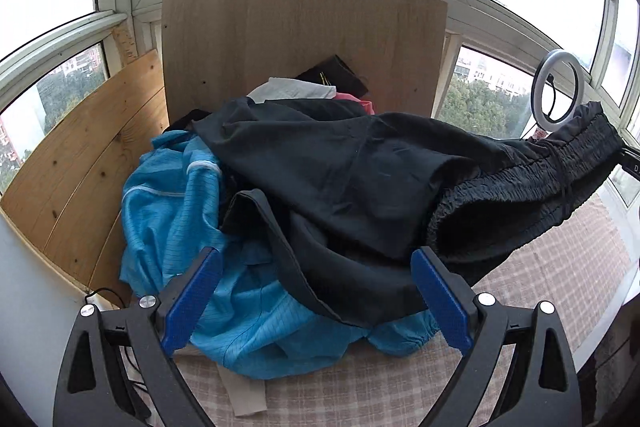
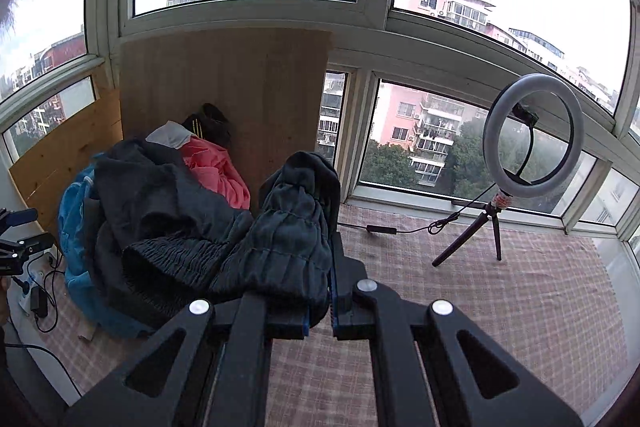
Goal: Fold clothes
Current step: 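Grasp the black pants waistband with the right tool while the left tool grasps the pants fabric, then lift the black pants off the pile with both tools and carry them over the open table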
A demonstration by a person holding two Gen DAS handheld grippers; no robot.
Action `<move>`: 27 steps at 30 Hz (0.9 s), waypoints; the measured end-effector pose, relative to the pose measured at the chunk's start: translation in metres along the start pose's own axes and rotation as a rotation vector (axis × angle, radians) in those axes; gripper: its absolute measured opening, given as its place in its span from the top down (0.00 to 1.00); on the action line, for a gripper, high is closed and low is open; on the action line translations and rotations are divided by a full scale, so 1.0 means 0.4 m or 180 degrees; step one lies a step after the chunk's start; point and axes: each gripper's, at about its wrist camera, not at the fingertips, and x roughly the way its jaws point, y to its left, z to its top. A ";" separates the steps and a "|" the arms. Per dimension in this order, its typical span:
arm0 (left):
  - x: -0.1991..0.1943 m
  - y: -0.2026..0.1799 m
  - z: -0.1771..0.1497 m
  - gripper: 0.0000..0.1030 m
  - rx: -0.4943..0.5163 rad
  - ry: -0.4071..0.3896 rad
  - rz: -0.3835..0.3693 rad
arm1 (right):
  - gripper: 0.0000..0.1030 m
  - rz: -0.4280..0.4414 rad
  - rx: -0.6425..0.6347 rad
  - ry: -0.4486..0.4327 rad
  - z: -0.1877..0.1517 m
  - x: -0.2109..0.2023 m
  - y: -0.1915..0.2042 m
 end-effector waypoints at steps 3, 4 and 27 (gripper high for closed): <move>0.096 -0.123 0.014 0.07 0.0375 0.0084 0.0003 | 0.94 -0.0108 0.0066 0.0055 -0.037 -0.023 -0.029; 0.129 -0.155 0.010 0.07 0.0480 0.0150 0.0037 | 0.94 -0.0118 0.0069 0.0056 -0.043 -0.027 -0.026; 0.070 -0.279 0.055 0.96 -0.0246 0.0140 0.0173 | 0.94 0.0679 -0.0157 -0.0004 -0.086 -0.052 -0.242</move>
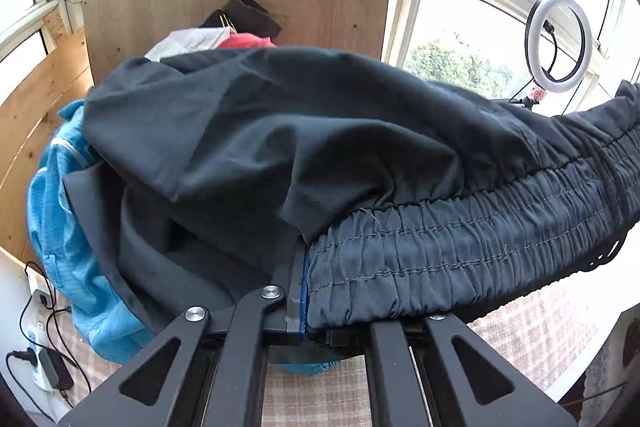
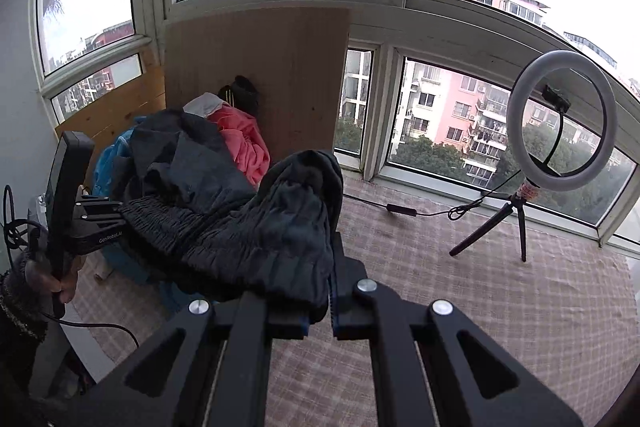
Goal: Fold clothes
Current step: 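Lift the black pants off the pile with both tools and carry them over the open table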
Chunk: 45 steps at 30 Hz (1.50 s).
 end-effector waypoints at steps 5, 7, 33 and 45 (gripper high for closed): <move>-0.305 -0.089 0.224 0.95 0.0266 -0.0654 0.0144 | 0.94 -0.0046 -0.0152 -0.0319 0.082 -0.112 -0.086; -0.402 -0.151 0.322 0.95 0.0489 -0.0891 0.0253 | 0.94 -0.0165 -0.0248 -0.0500 0.134 -0.186 -0.115; -0.568 -0.329 0.464 0.95 0.0722 -0.1097 -0.0265 | 0.94 -0.0014 -0.0030 -0.0457 0.125 -0.476 -0.126; -0.594 -0.084 0.486 0.95 0.0736 -0.1270 -0.0031 | 0.94 0.0634 0.0666 -0.0234 0.003 -0.332 -0.047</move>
